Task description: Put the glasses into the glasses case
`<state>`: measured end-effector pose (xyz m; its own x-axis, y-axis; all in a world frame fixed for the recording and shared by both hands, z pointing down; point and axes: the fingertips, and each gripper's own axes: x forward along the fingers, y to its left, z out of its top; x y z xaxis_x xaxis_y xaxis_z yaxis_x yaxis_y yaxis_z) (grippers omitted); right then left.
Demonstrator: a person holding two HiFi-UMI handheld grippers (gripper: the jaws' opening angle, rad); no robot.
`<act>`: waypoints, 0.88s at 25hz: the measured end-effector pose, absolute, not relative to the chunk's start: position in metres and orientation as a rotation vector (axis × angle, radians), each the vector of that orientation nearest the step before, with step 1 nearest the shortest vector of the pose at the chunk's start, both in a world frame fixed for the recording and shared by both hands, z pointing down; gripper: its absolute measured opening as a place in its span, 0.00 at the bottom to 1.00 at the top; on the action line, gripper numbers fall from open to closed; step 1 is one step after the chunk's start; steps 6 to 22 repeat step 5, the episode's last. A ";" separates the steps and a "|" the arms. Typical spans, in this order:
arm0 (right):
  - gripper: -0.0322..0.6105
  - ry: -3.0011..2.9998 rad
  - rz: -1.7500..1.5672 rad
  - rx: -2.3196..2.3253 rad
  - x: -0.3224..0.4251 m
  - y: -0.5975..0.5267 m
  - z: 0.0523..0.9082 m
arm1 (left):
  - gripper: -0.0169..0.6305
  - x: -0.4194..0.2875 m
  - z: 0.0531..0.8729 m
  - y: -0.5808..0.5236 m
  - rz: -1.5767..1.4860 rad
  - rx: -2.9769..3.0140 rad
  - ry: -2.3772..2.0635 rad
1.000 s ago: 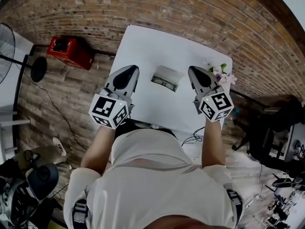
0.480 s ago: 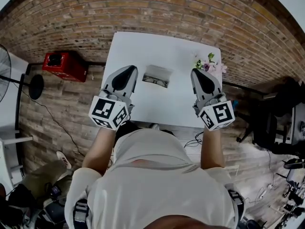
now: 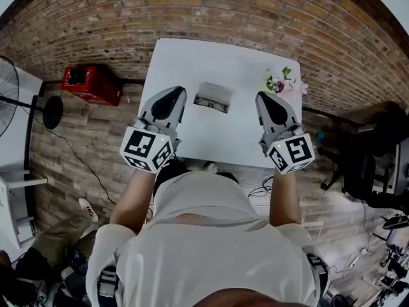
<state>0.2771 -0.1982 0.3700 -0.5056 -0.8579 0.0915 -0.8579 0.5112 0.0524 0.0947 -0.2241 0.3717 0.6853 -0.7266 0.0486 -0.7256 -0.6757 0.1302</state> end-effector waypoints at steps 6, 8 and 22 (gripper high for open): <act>0.13 -2.639 0.012 1.490 0.275 -0.195 0.374 | 0.07 0.092 0.373 -0.220 0.000 2.749 -1.201; 0.13 -2.639 0.012 1.490 0.275 -0.195 0.374 | 0.07 0.092 0.373 -0.220 0.000 2.749 -1.201; 0.13 -2.639 0.012 1.490 0.275 -0.195 0.374 | 0.07 0.092 0.373 -0.220 0.000 2.749 -1.201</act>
